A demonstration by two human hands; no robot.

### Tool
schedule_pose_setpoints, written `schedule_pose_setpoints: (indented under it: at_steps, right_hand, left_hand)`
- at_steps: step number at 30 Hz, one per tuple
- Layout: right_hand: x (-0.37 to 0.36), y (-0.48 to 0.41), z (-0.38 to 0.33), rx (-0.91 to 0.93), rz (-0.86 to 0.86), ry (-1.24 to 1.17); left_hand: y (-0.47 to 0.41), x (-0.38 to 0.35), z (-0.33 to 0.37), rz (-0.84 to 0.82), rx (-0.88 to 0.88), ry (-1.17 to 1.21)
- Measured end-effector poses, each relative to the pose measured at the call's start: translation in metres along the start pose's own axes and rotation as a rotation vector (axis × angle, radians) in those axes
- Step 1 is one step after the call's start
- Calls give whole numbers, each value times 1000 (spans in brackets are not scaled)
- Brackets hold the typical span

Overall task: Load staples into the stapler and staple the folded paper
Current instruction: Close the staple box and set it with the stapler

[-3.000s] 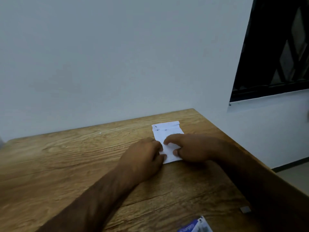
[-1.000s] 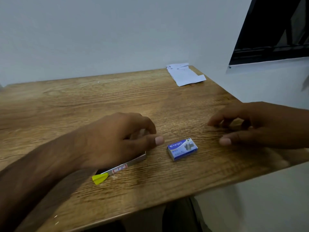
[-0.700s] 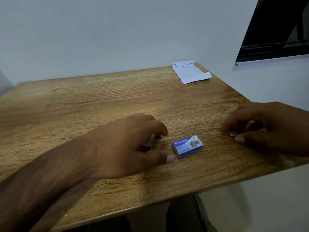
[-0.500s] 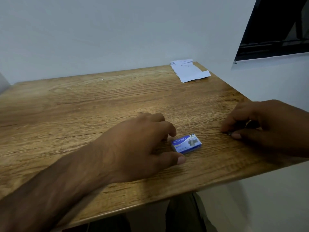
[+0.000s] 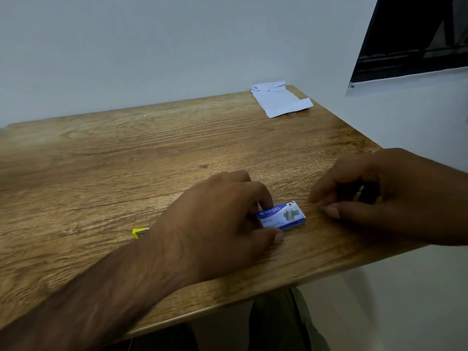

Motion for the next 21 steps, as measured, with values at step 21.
schedule_pose_setpoints:
  at_steps: [21]
  right_hand:
    - [-11,0,6,-210,53,-402]
  left_hand:
    - [6,0,-10,46,99,209]
Point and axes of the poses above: each hand's wrist, its own y-axis away from the middle knuckle, its own x-axis out of the back of the hand, z = x × y, the point moved 9 cm from there along -y, towards the middle knuckle, and after that the axes turned 15 degrees about -y, right-handed, at the moved point
